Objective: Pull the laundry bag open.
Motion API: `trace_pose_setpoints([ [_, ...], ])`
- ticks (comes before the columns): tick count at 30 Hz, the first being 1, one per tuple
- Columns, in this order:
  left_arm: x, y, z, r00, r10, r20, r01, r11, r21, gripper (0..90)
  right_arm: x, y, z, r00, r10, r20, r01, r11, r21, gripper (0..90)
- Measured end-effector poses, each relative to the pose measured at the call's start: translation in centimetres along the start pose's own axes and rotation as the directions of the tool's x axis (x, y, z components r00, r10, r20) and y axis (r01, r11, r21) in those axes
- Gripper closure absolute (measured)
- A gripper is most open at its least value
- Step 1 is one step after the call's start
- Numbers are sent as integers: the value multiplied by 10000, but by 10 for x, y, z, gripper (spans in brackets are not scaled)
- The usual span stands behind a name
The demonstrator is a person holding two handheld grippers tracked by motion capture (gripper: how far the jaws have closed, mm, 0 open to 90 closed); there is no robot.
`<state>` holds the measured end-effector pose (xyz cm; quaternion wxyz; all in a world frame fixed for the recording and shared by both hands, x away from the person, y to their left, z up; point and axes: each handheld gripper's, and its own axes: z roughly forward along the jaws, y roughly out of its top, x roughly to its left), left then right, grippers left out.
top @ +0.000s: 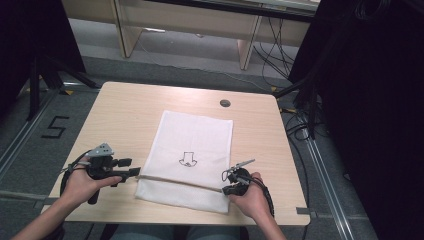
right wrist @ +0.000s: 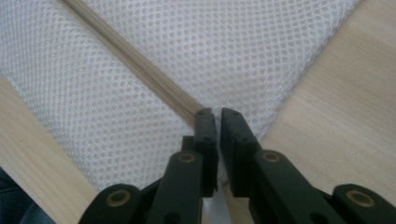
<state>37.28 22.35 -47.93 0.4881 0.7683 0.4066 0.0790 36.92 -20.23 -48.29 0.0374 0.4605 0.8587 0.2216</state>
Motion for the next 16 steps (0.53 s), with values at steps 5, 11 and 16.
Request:
trace_pose_setpoints([
  [5, 18, -2, 2, 9978, -504, -431, 499, 9987, -124, 374, 2, -1, -2, 9998, -102, -142, 103, 9999, 79, 813],
  [11, 23, -3, 1, 9950, -745, -660, 730, 9970, -256, 377, 4, -2, -2, 9996, -258, -128, 258, 9997, -33, 751],
  [16, 27, -3, 3, 9941, -734, -802, 723, 9972, -168, 381, 3, -2, -4, 9984, -563, -61, 560, 9978, -361, 734],
])
